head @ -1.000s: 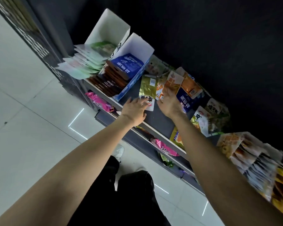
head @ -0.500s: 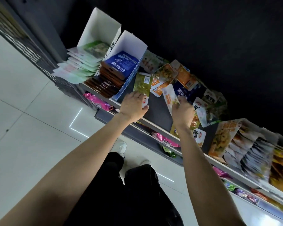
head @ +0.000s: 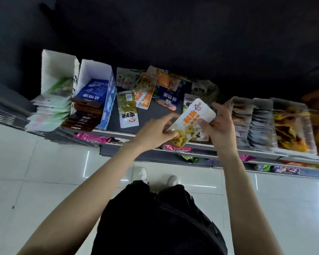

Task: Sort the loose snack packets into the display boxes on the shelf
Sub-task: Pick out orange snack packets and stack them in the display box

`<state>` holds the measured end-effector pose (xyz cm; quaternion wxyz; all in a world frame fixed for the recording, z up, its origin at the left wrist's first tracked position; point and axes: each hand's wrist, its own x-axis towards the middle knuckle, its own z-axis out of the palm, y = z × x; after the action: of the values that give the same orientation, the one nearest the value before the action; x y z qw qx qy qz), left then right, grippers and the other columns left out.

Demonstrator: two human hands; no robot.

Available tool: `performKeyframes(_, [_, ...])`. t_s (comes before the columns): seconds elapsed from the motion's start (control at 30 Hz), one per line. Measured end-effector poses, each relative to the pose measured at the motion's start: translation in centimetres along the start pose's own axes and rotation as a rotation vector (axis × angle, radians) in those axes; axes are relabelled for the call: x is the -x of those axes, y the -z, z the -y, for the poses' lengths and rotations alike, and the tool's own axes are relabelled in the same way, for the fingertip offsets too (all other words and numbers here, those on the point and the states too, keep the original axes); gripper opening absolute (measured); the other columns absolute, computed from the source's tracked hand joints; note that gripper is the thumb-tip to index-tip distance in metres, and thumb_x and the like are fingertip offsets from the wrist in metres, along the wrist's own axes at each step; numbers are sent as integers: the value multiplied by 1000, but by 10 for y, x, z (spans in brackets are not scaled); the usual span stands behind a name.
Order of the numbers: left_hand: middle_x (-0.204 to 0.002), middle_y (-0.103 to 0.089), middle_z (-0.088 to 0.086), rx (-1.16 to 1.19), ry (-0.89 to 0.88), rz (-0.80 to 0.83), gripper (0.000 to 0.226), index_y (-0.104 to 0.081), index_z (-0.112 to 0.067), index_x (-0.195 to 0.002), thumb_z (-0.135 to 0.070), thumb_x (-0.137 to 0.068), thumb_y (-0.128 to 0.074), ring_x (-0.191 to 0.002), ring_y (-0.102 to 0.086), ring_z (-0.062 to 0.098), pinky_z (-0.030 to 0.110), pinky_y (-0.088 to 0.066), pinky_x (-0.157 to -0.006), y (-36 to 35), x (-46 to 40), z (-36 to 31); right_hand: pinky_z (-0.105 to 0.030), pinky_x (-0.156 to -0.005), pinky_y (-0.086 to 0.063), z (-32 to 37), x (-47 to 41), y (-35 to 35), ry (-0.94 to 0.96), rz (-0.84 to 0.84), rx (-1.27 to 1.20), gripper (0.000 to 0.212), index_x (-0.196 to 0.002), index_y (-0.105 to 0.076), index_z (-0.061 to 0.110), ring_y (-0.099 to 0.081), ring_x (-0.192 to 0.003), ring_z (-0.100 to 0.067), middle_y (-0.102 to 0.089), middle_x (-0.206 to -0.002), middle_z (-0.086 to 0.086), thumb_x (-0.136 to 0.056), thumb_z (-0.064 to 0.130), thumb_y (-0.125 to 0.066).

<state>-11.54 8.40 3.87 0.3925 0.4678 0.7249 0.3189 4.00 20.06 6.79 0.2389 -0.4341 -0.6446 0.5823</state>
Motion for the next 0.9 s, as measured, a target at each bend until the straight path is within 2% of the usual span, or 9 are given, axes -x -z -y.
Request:
performKeyframes(0.17, [-121, -61, -9, -315, -133, 201, 47, -42, -39, -134, -32, -91, -59, -104, -58, 12, 28, -42, -84, -16, -28, -44, -37, -65, -58, -6, 13, 80, 81, 66, 540, 30, -101, -56, 43, -69, -75, -10, -72, -90, 8, -82, 26, -72])
performKeyframes(0.27, [-116, -58, -12, -347, -179, 261, 38, -49, -34, -127, -31, -91, -59, -99, -51, 6, 27, -42, -80, -38, -51, -70, -35, -54, -52, -14, 20, 111, 272, -26, 767, 18, -105, -56, 29, -64, -60, -18, -69, -74, -2, -88, 30, -63])
performKeyframes(0.37, [-115, -64, -10, -216, -287, 134, 29, -57, -27, -117, -29, -89, -63, -101, -58, 4, 30, -50, -88, -58, -77, -91, -37, -55, -53, -11, 25, 138, 390, -143, 681, 8, -96, -61, 18, -66, -69, -17, -70, -79, 3, -89, 15, -63])
performKeyframes(0.5, [-130, -56, -6, -148, -327, -246, 39, -52, -23, -128, -30, -91, -60, -123, -47, 11, 33, -38, -105, -83, -116, -105, -35, -52, -53, 3, 19, 180, 477, -454, 641, 12, -91, -68, 9, -65, -65, -19, -68, -79, 5, -85, 0, -65])
performKeyframes(0.6, [-133, -53, -1, -275, -273, -276, 46, -47, -23, -135, -35, -92, -57, -126, -44, 17, 34, -37, -106, -99, -137, -111, -28, -58, -54, 8, 3, 200, 517, -597, 609, 26, -89, -70, 10, -66, -71, -17, -66, -82, 9, -79, -11, -59])
performKeyframes(0.67, [-138, -49, 1, -422, -276, -212, 52, -41, -23, -139, -38, -91, -56, -129, -42, 19, 33, -37, -104, -117, -149, -118, -23, -53, -51, 6, -13, 212, 546, -610, 615, 31, -89, -71, 11, -65, -65, -15, -69, -81, 6, -78, -11, -51])
performKeyframes(0.77, [-138, -48, -2, -595, -274, -167, 45, -45, -27, -136, -37, -93, -54, -124, -46, 17, 29, -45, -94, -131, -156, -112, -4, -45, -32, 2, -37, 208, 629, -539, 713, 32, -88, -71, 10, -48, -49, 1, -72, -81, 3, -77, -10, -47])
performKeyframes(0.83, [-133, -52, -4, -642, -287, -193, 36, -51, -28, -131, -32, -95, -52, -118, -51, 14, 25, -48, -85, -137, -156, -107, -4, -46, -34, -1, -56, 204, 669, -466, 754, 34, -89, -71, 10, -48, -54, 4, -73, -83, 3, -74, -11, -49])
performKeyframes(0.9, [-129, -55, -6, -629, -289, -209, 30, -56, -29, -126, -28, -97, -48, -112, -56, 11, 22, -48, -79, -140, -156, -103, -18, -45, -45, -4, -73, 199, 702, -387, 844, 36, -91, -71, 12, -55, -55, -2, -72, -78, -1, -72, -11, -51])
